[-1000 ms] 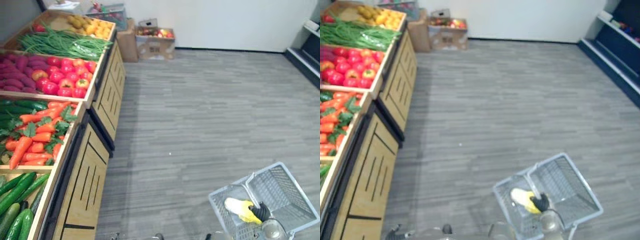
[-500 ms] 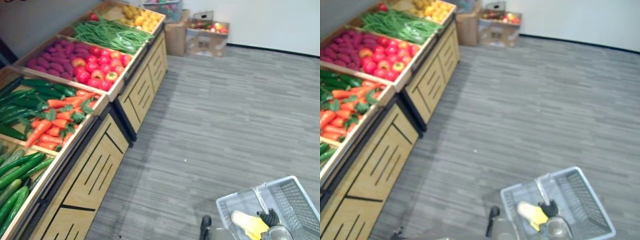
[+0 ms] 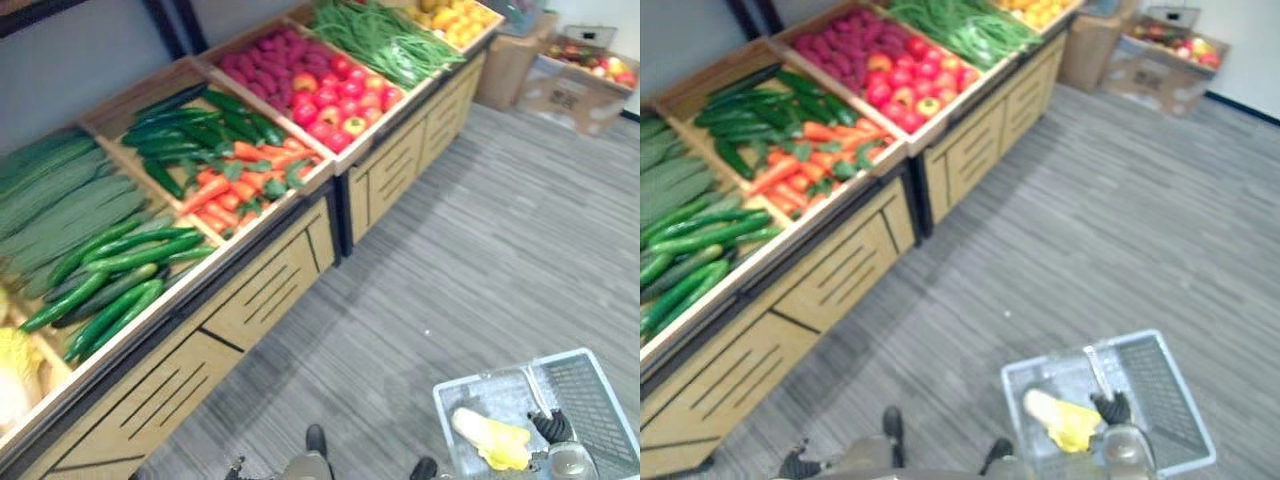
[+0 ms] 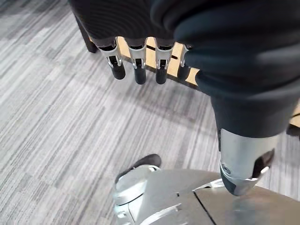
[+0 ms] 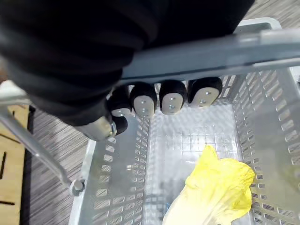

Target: Pick vegetable in the basket

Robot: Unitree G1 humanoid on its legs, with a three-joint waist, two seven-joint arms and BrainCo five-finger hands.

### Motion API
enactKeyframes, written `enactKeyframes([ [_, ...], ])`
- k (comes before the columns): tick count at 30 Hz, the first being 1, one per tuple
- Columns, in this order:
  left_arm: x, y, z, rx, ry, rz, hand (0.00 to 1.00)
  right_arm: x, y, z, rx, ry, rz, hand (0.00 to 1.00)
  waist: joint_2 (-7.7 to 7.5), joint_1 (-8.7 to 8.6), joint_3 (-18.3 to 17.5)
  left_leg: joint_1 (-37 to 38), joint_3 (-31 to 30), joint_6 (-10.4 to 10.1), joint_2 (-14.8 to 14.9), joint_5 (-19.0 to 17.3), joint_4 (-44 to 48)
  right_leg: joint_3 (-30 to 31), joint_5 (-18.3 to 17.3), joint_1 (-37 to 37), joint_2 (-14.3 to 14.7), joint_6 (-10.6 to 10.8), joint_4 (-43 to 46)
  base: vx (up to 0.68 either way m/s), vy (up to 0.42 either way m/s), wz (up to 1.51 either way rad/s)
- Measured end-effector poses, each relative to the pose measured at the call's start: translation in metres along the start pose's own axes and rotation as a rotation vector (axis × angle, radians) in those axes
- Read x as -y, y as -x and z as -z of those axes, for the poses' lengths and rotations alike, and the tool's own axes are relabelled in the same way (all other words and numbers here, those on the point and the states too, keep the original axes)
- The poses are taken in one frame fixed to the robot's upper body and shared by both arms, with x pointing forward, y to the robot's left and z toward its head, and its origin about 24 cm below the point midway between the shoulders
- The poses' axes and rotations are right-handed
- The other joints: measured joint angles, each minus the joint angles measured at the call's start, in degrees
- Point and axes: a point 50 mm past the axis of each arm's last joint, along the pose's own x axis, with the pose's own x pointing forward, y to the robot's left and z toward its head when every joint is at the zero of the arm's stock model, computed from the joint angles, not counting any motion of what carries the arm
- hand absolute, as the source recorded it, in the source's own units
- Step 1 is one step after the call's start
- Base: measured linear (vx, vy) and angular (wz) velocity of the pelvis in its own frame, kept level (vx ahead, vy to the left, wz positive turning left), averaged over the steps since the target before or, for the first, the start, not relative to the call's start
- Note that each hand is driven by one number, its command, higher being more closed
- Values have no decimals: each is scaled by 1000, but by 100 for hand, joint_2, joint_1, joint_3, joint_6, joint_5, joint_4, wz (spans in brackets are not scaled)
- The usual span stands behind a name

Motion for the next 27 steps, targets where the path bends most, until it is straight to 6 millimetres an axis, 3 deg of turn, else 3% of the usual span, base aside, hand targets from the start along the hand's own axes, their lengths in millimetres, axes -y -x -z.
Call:
enactKeyframes([
  [2,2,1,0,-2,3,6,0,-5,-1,-6,15,-1,-12,100,32,86,0,6,36,29,7,24,-56,-9,21,-9,22,36,-18,-54,21,7],
  [6,7,3,5,-19,9,18,0,-9,-3,-14,38,21,-29,100,-8,99,20,179,80,63,-18,42,-393,95,50,-31,37,122,-22,-56,34,-7],
  [10,3,6,16,-43,-7,13,0,-11,0,-6,16,32,-35,100,-276,84,-50,346,353,342,-357,-385,-182,205,-547,-276,-632,721,1005,42,146,-3],
  [11,4,7,21,-55,-14,18,0,-10,2,0,-2,39,-32,100,-342,58,-80,377,378,323,-402,-489,-132,465,-528,-542,-909,748,1915,98,152,0],
  [12,2,7,23,-62,-26,19,0,-10,2,1,-8,43,-30,100,-362,54,-79,446,371,367,-415,-579,-84,908,-222,-994,-1109,605,2869,79,170,0],
  [13,-2,6,24,-61,-39,17,0,-13,2,2,-15,41,-39,100,-359,49,-77,550,357,409,-410,-609,-103,1209,175,-1268,-1142,446,3397,56,187,2],
  [15,-7,6,25,-65,-50,15,0,-20,4,1,-20,19,-51,100,-345,15,-7,783,239,568,-387,-674,-136,1721,645,-1703,-1153,308,4198,190,181,22],
  [16,-13,5,27,-73,-58,6,0,-26,6,4,-34,6,-70,100,-456,-93,-29,855,107,639,-370,-744,-139,1833,238,-1746,-977,383,4181,237,126,47],
  [18,-16,3,25,-72,-51,-4,0,-29,8,9,-46,6,-82,100,-464,-186,-30,950,-73,634,-317,-830,-157,1776,-197,-1743,-635,237,3625,191,41,54],
  [22,-16,0,16,-54,-17,-14,0,-26,9,15,-83,-13,-69,100,-411,-260,-6,973,-357,557,-339,-883,-168,2065,-92,-1813,-144,316,1348,237,-34,44],
  [25,-14,-2,9,-37,-10,-11,0,-22,9,18,-98,-31,-54,100,-368,-278,35,1058,-574,396,-289,-957,-164,2372,138,-1836,-103,326,578,291,-151,46],
  [26,-16,-2,10,-41,-13,-14,0,-22,9,19,-99,-31,-54,100,-375,-289,40,1157,-621,233,-243,-1038,-164,2464,357,-1814,-113,314,388,352,-325,36],
  [27,-18,-2,11,-42,-18,-20,0,-24,11,21,-104,-27,-62,100,-476,-292,30,1254,-714,54,-234,-1143,-165,2475,491,-1760,-157,278,372,275,-337,45],
])
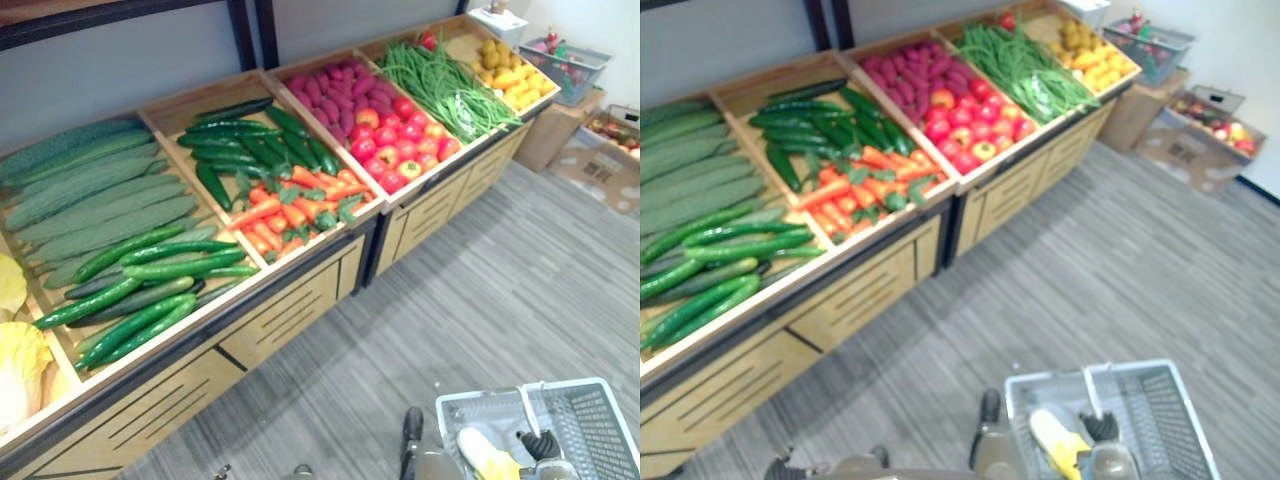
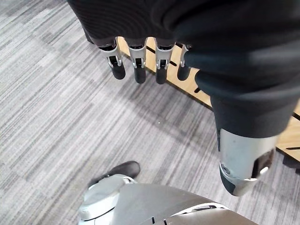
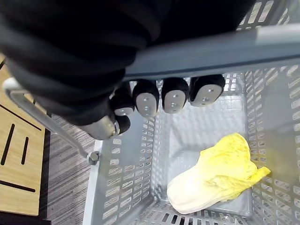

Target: Pick vegetable in the basket

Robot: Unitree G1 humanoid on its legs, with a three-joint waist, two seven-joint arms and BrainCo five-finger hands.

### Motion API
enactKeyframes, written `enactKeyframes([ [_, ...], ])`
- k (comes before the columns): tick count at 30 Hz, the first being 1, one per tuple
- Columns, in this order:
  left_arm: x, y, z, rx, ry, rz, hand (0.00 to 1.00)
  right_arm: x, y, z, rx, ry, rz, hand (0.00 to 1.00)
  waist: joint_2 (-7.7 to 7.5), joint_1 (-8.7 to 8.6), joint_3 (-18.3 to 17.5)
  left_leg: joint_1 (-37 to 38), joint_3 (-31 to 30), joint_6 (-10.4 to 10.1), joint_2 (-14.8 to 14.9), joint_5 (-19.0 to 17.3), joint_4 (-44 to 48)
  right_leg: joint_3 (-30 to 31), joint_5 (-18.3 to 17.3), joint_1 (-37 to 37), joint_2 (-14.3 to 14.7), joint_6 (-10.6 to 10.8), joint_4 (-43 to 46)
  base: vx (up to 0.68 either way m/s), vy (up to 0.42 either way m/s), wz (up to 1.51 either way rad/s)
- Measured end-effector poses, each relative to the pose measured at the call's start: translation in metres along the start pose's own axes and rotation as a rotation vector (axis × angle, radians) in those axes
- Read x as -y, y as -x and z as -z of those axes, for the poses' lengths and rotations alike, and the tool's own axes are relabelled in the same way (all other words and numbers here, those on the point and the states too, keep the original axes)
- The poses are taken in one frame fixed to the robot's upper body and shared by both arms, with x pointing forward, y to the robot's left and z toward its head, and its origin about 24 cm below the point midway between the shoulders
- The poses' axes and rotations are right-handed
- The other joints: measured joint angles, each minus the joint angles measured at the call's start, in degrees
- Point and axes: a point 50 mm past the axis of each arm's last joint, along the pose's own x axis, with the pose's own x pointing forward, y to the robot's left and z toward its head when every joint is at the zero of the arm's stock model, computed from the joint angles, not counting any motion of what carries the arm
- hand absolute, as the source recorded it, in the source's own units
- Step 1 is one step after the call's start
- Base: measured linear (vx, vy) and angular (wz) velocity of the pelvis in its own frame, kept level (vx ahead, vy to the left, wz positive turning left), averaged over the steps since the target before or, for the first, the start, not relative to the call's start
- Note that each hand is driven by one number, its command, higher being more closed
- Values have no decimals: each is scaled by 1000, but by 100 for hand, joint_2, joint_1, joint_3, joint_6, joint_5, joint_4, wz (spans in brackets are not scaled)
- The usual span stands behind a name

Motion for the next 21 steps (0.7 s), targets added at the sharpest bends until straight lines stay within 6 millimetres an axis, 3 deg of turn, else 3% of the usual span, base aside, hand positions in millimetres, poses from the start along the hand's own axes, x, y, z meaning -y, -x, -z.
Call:
enactKeyframes([
  [1,-3,0,1,-1,-4,-6,0,-2,1,3,-7,0,-6,100,-78,-21,-8,38,-75,-94,-17,-59,-2,0,43,39,-49,-27,69,314,-445,50],
  [2,-3,-2,-2,0,-3,-5,0,-1,2,5,-16,2,-3,100,-15,-32,28,112,-199,-223,79,-104,-41,-44,364,0,0,-80,319,184,-319,60],
  [4,20,1,-10,13,29,48,0,11,-1,2,-6,1,30,100,425,-81,-59,88,-213,-509,689,52,-189,-506,-127,-42,480,-382,554,287,-382,51],
  [6,24,2,-12,15,37,57,0,8,-2,0,0,-8,19,100,533,-97,-89,-68,-278,-599,883,399,-40,-755,-385,12,604,-535,660,242,-354,47],
  [10,20,0,-15,17,85,32,0,8,0,13,-47,-8,7,100,418,-96,-14,-653,-377,-541,988,766,1209,-1210,-683,534,550,-628,644,154,-222,67],
  [12,19,0,-18,27,87,19,0,9,2,19,-65,-23,11,100,402,-80,0,-938,-308,-571,1024,1150,1940,-1416,-787,922,509,-694,527,150,-157,53],
  [14,19,0,-20,35,91,15,0,11,2,19,-63,-21,15,100,398,-49,2,-1128,-184,-579,1008,1036,2215,-1457,-779,1090,476,-702,347,134,-79,22],
  [17,21,0,-23,38,97,10,0,16,1,20,-70,-42,33,100,397,-36,4,-1343,193,-548,732,474,1584,-1542,-757,1273,414,-669,97,109,15,13],
  [19,26,1,-22,27,122,9,0,19,1,21,-78,-65,52,100,404,-15,2,-1325,273,-438,537,618,237,-1593,-701,1341,399,-573,-17,141,131,1],
  [21,27,1,-24,22,151,4,0,18,1,20,-72,-73,67,100,427,37,3,-1539,283,-248,530,818,-288,-1573,-685,1363,396,-436,-59,171,200,-11],
])
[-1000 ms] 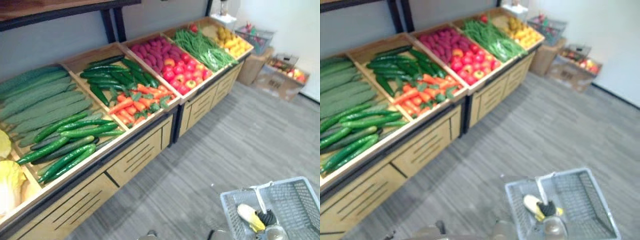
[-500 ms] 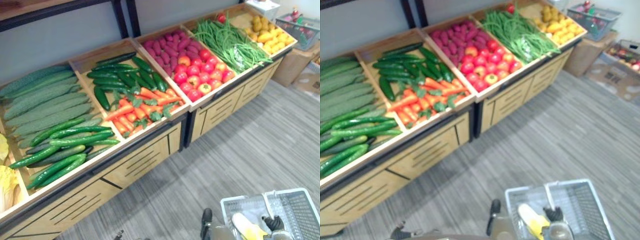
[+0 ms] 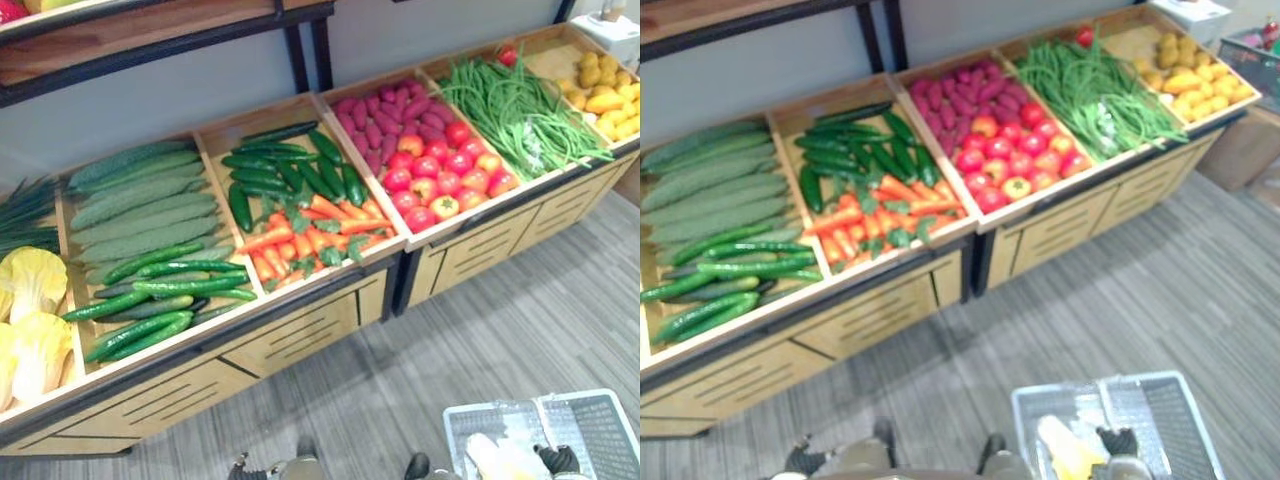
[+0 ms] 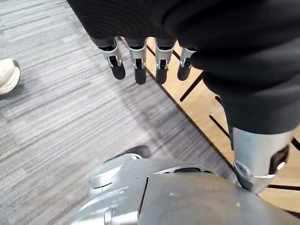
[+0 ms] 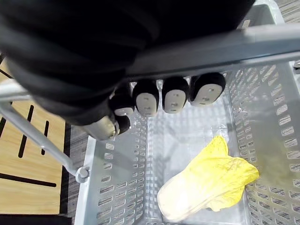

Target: Pick vegetable in the basket

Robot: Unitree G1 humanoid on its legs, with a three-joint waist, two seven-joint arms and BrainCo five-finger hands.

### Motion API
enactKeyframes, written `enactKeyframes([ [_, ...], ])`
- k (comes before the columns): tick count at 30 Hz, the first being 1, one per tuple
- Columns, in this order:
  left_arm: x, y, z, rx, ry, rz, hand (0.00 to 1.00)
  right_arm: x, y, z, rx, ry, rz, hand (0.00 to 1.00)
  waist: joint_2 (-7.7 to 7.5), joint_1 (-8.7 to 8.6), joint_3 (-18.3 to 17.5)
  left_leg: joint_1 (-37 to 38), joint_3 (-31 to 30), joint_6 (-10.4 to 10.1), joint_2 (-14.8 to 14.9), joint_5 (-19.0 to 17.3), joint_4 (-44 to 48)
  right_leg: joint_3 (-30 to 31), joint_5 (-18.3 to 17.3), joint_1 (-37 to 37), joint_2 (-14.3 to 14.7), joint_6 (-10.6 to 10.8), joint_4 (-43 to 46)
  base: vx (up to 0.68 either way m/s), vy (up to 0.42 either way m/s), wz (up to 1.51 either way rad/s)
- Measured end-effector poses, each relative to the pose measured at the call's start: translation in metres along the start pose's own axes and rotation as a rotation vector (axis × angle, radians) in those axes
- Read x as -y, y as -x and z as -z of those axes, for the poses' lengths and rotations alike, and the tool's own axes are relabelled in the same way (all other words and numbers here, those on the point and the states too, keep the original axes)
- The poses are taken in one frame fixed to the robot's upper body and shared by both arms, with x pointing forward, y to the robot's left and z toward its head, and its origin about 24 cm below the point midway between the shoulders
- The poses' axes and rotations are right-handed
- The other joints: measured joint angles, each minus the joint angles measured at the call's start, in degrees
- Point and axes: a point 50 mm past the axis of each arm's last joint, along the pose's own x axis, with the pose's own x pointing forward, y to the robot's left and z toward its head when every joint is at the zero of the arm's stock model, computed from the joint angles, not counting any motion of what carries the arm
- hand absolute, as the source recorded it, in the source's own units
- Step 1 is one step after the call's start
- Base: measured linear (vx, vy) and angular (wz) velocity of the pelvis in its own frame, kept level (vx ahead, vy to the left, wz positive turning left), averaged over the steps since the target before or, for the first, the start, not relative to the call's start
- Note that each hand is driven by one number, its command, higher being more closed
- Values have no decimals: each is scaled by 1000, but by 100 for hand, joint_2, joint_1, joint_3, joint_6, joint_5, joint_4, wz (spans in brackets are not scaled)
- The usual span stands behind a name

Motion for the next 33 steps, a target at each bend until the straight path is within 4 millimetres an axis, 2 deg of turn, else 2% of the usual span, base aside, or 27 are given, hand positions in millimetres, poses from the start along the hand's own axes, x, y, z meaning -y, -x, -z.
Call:
enactKeyframes([
  [1,0,0,0,-1,5,-1,0,-1,0,0,3,-1,3,100,16,13,6,-58,17,22,23,15,-13,8,-6,25,-7,59,10,231,243,-14],
  [3,1,1,3,-19,32,-10,0,-8,3,0,8,0,-6,100,53,32,0,54,406,231,48,641,143,129,-77,235,-154,368,82,262,247,-14],
  [4,0,1,3,-21,37,-14,0,-14,5,1,5,-8,-21,100,-78,32,3,100,471,284,-76,561,200,169,-82,277,-287,404,64,270,233,-13],
  [5,-9,-1,5,-23,23,-42,0,-22,7,1,5,-20,-38,100,-245,66,-16,123,573,327,-230,405,334,256,-50,291,-463,455,24,260,205,-19],
  [6,-13,-1,7,-32,15,-52,0,-26,8,1,3,-27,-49,100,-371,90,-51,103,659,403,-355,264,493,340,33,297,-577,583,-43,347,250,-24],
  [8,-17,-2,11,-43,6,-59,0,-26,8,3,-7,-26,-49,100,-422,75,-96,96,708,469,-477,18,699,406,157,307,-720,687,-45,214,141,-18],
  [10,-17,-1,12,-50,3,-59,0,-24,7,5,-21,-21,-48,100,-392,69,-116,160,779,485,-483,-182,757,546,215,146,-801,643,349,151,128,-24],
  [11,-20,-1,14,-59,-3,-64,0,-25,6,3,-17,-23,-51,100,-382,72,-118,277,872,489,-449,-231,712,692,237,-140,-859,611,935,130,138,-44],
  [13,-25,-2,17,-66,-14,-73,0,-28,5,-1,-11,-26,-58,100,-368,82,-108,541,1064,496,-388,-253,582,931,473,-672,-912,293,1964,116,147,-51],
  [14,-29,-2,18,-69,-21,-83,0,-29,5,-2,-11,-28,-63,100,-355,81,-94,768,1145,528,-361,-272,481,989,758,-948,-983,187,2596,114,122,-31],
  [15,-33,-2,19,-70,-27,-92,0,-31,6,0,-19,-27,-69,100,-312,28,-59,925,1152,580,-353,-302,390,976,853,-1072,-1085,177,2998,145,102,-12],
  [16,-35,-3,17,-65,-34,-96,0,-35,8,3,-34,-29,-81,100,-344,-17,-53,1043,1145,608,-362,-337,364,990,785,-1124,-1103,192,3240,128,23,10],
  [17,-40,-4,14,-52,-42,-108,0,-40,10,7,-48,-32,-97,100,-355,-32,-53,1132,1137,601,-344,-381,319,953,615,-1169,-1035,193,3302,122,-28,13],
  [18,-45,-6,10,-39,-44,-120,0,-46,12,9,-60,-42,-119,100,-348,-49,-51,1182,1127,579,-303,-403,309,898,299,-1237,-854,182,3104,117,-77,15],
  [19,-46,-7,8,-32,-42,-125,0,-51,14,10,-67,-46,-136,100,-342,-82,-46,1181,1097,559,-291,-411,310,813,211,-1259,-704,161,2724,148,-130,20],
  [20,-47,-7,6,-28,-36,-131,0,-54,15,11,-78,-63,-147,100,-352,-118,-49,1181,1074,529,-304,-409,321,772,273,-1235,-563,190,2109,139,-135,20],
  [21,-48,-7,7,-29,-33,-134,0,-57,16,11,-82,-74,-152,100,-478,-130,-65,1174,1042,456,-407,-423,332,803,637,-1176,-434,230,1218,168,-193,13],
  [22,-42,-7,5,-31,-18,-121,0,-52,14,11,-84,-83,-135,100,-384,-129,-43,1125,944,382,-394,-419,295,889,589,-986,-332,202,884,135,-154,8],
  [25,-22,-4,8,-50,6,-72,0,-44,11,14,-103,-99,-109,100,-193,-133,-29,1134,874,229,-291,-301,70,954,585,-983,-114,195,756,136,-109,5],
  [28,-14,-3,4,-41,19,-54,0,-43,14,26,-150,-113,-108,100,-168,-150,-47,1149,638,181,-273,-254,-12,870,540,-796,-57,143,547,22,-64,25],
  [29,-11,-4,2,-35,24,-49,0,-43,16,31,-166,-121,-104,100,-222,-146,-23,1103,535,186,-301,-240,-20,839,509,-703,-73,157,418,-31,-35,46],
  [33,-15,-3,11,-85,100,-69,0,-38,21,49,-224,-138,-85,100,-276,-148,-50,1005,113,207,-402,-14,-225,589,451,-499,-110,170,129,-44,-27,52],
])
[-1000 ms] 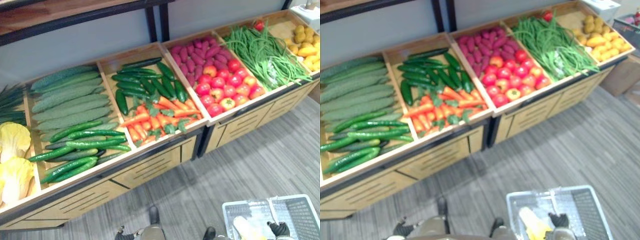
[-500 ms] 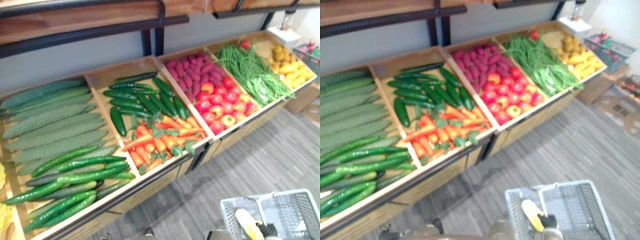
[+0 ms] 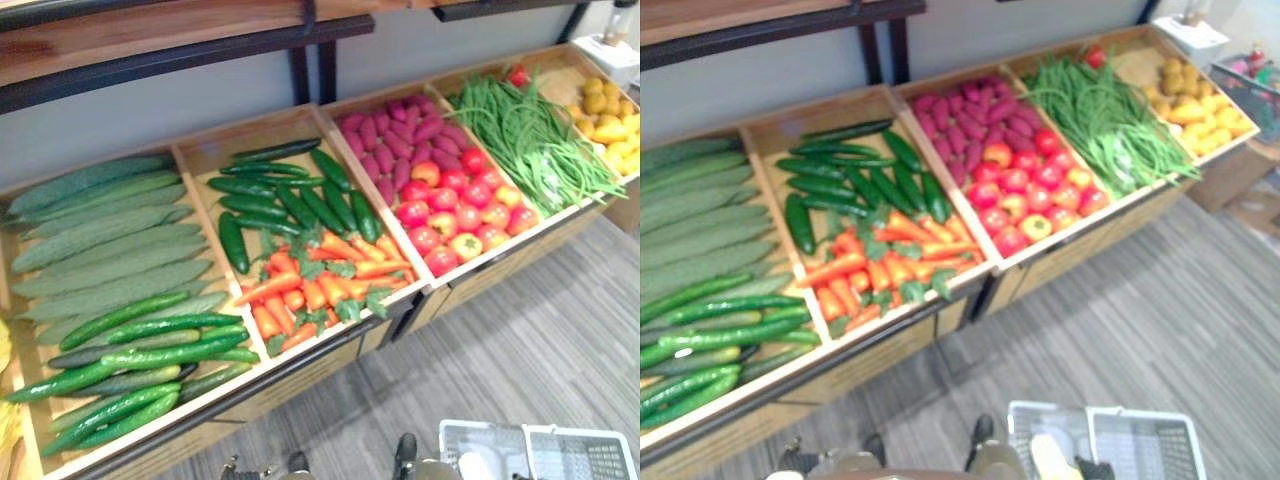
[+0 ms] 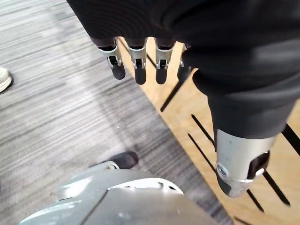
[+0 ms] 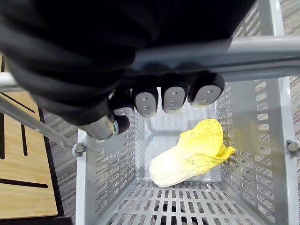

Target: Pick vegetable in the basket

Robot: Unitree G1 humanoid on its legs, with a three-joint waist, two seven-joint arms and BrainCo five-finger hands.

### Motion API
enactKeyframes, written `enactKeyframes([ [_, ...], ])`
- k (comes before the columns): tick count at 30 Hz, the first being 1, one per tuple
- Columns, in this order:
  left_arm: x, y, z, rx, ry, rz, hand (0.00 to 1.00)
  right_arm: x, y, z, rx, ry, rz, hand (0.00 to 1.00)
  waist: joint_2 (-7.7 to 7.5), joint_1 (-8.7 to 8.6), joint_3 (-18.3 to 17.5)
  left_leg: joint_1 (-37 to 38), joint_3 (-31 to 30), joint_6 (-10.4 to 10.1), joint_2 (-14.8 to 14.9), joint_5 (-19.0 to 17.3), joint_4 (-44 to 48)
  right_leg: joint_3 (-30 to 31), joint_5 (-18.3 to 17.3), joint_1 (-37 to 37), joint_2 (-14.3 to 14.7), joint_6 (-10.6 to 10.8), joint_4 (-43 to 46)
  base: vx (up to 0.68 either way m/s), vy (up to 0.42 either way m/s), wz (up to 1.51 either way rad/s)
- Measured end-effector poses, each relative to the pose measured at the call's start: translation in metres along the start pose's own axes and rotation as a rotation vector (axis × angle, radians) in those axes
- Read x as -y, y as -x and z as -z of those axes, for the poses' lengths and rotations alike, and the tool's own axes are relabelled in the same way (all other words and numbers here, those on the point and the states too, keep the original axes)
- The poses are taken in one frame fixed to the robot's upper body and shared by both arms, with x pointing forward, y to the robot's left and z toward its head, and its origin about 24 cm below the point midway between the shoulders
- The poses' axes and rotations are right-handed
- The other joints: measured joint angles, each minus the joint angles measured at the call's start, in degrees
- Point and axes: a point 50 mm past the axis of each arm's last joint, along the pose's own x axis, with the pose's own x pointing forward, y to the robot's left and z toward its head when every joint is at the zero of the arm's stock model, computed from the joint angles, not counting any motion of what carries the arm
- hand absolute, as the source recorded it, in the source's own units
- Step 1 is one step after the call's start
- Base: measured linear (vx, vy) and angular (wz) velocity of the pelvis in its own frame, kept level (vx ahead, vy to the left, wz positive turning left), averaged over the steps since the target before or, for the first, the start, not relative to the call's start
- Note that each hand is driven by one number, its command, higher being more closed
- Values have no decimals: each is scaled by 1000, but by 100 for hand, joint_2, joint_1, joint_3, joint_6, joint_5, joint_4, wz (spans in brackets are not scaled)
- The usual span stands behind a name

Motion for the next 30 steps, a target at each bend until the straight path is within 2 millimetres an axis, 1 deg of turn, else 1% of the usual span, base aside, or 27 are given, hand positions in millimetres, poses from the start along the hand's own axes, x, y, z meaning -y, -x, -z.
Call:
enactKeyframes([
  [1,-2,0,3,-13,12,-8,0,1,0,2,-8,-4,2,100,2,11,-4,1,-47,-10,-3,33,-36,-40,1,34,9,-1,-39,-36,-23,49],
  [3,-10,2,18,-72,93,-45,0,1,0,6,-31,-25,0,100,30,32,-21,-29,-266,-28,-11,160,-146,-232,2,149,58,-4,-162,-23,-26,45],
  [5,-12,3,23,-100,127,-60,0,3,0,7,-36,-42,5,100,74,30,-38,-118,-450,-48,-3,251,-179,-410,-13,169,68,-27,-173,-10,-33,50],
  [7,-8,6,31,-141,216,-73,0,8,-1,7,-37,-72,23,100,148,57,-63,-218,-582,-69,18,351,-224,-623,-90,151,53,-102,-124,-22,-35,48],
  [8,-5,7,34,-152,231,-72,0,9,-1,6,-34,-75,26,100,167,83,-73,-213,-577,-63,23,366,-247,-645,-131,147,42,-131,-100,-17,-16,22],
  [10,4,13,42,-184,252,-56,0,13,-2,2,-26,-110,42,100,240,155,-143,-286,-563,-25,16,392,-240,-698,-266,26,22,-118,106,-28,-19,11],
  [11,8,14,43,-189,255,-47,0,15,-3,0,-23,-131,50,100,267,161,-170,-326,-541,49,1,403,-286,-755,-301,-31,-10,-126,150,-31,-1,24],
  [12,10,14,43,-192,256,-38,0,17,-4,-4,-16,-146,56,100,273,140,-174,-394,-354,252,-3,374,-291,-853,-315,-59,-60,-107,150,-10,26,38],
  [13,11,15,43,-195,256,-36,0,20,-5,-5,-16,-171,66,100,271,111,-172,-389,-26,449,9,373,-321,-931,-339,-42,-125,-71,154,4,24,42],
  [14,11,15,43,-197,255,-35,0,22,-5,-3,-20,-178,73,100,269,95,-173,-364,96,517,11,423,-411,-974,-360,-26,-156,-43,155,34,29,51],
  [15,10,15,44,-200,255,-36,0,26,-5,-1,-29,-191,86,100,331,40,-222,-280,238,534,2,552,-580,-1076,-384,30,-205,-8,159,79,38,55],
  [16,9,15,44,-200,257,-39,0,28,-5,1,-37,-210,97,100,386,-4,-236,-288,185,331,-20,667,-579,-1193,-381,129,-241,-4,147,111,66,64],
  [17,7,14,44,-200,265,-47,0,30,-4,5,-48,-219,102,100,387,-20,-259,-283,108,273,-89,698,-578,-1284,-358,215,-315,14,146,108,62,54],
  [20,1,10,37,-200,341,-94,0,30,-2,13,-73,-235,108,100,362,-74,-269,-284,-133,253,-212,705,-579,-1528,-323,371,-436,77,142,90,55,49],
  [22,-12,7,36,-211,389,-170,0,25,-2,14,-79,-240,97,100,316,-73,-295,-276,-157,249,-279,707,-578,-1559,-317,420,-495,84,142,91,63,31],
  [23,-26,5,37,-225,427,-243,0,21,-1,15,-84,-243,87,100,226,-68,-304,-252,-159,249,-306,707,-578,-1559,-317,465,-516,84,142,57,42,15],
  [24,-46,3,40,-243,485,-350,0,15,0,17,-95,-248,73,100,127,-22,-338,-226,-157,232,-312,695,-578,-1536,-317,498,-521,84,141,45,31,10],
  [25,-58,3,42,-256,532,-411,0,12,1,18,-98,-250,66,100,48,-23,-350,-199,-137,230,-316,693,-576,-1508,-316,512,-520,85,141,25,9,-3],
  [26,-82,5,50,-284,611,-526,0,7,2,19,-102,-252,55,100,-67,-14,-402,-169,-111,211,-315,676,-577,-1446,-316,527,-513,85,128,12,2,-6],
  [28,-115,10,60,-315,762,-693,0,2,3,21,-112,-255,44,100,-183,-25,-476,-145,-94,195,-317,661,-577,-1351,-306,559,-498,100,73,3,2,-3],
  [29,-123,12,62,-321,793,-729,0,1,3,21,-113,-254,41,100,-182,-26,-477,-135,-81,190,-317,656,-578,-1330,-295,565,-494,118,54,-40,13,-13],
  [30,-136,15,67,-332,843,-796,0,0,3,22,-118,-253,38,100,-210,-24,-495,-88,-34,170,-312,638,-578,-1267,-282,581,-488,140,44,-49,13,-21],
])
